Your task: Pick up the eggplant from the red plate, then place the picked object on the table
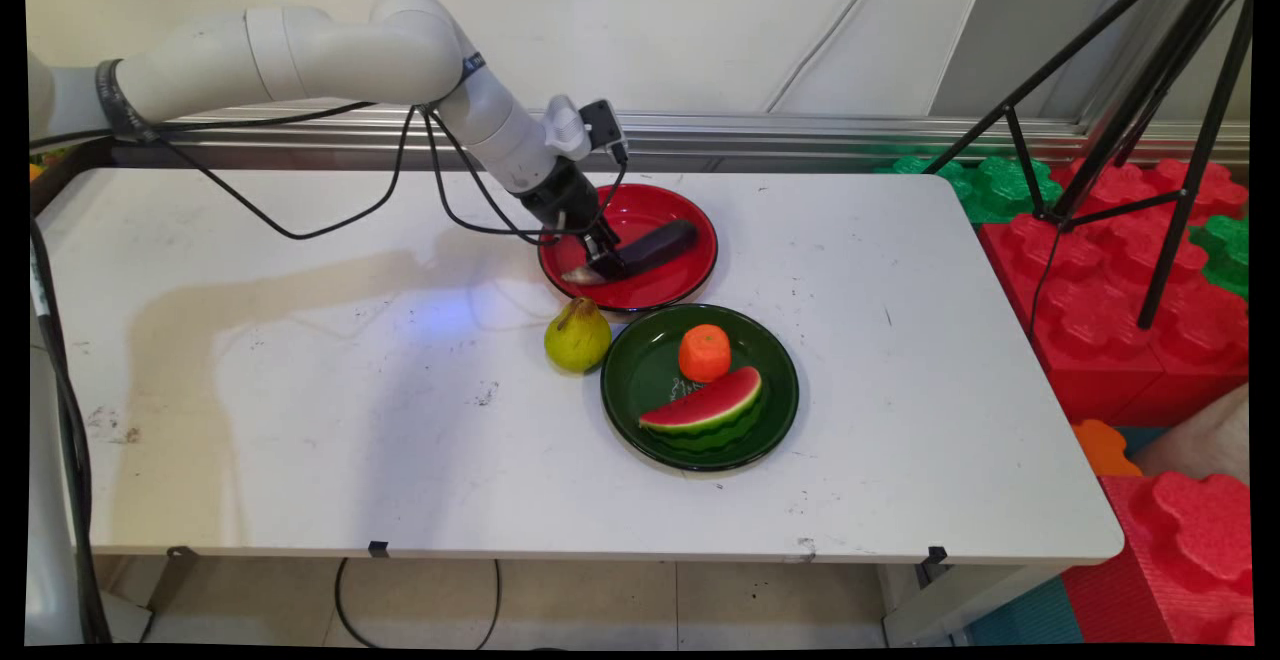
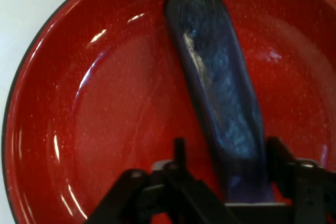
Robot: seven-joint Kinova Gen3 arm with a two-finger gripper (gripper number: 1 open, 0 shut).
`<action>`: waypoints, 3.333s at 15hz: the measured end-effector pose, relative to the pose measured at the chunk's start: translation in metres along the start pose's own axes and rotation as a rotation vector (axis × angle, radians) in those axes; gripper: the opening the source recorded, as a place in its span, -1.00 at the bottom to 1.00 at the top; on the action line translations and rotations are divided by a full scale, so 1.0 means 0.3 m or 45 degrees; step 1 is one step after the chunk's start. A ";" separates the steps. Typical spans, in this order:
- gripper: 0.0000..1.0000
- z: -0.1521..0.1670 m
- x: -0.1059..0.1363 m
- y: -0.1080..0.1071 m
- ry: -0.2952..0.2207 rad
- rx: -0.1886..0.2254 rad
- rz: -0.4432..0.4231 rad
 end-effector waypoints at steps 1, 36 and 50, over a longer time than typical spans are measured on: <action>-1.00 0.003 0.002 0.000 0.000 -0.001 -0.001; -1.00 -0.464 -0.049 0.071 0.071 0.005 -0.033; -1.00 -0.708 -0.282 0.150 -0.138 -0.016 -0.061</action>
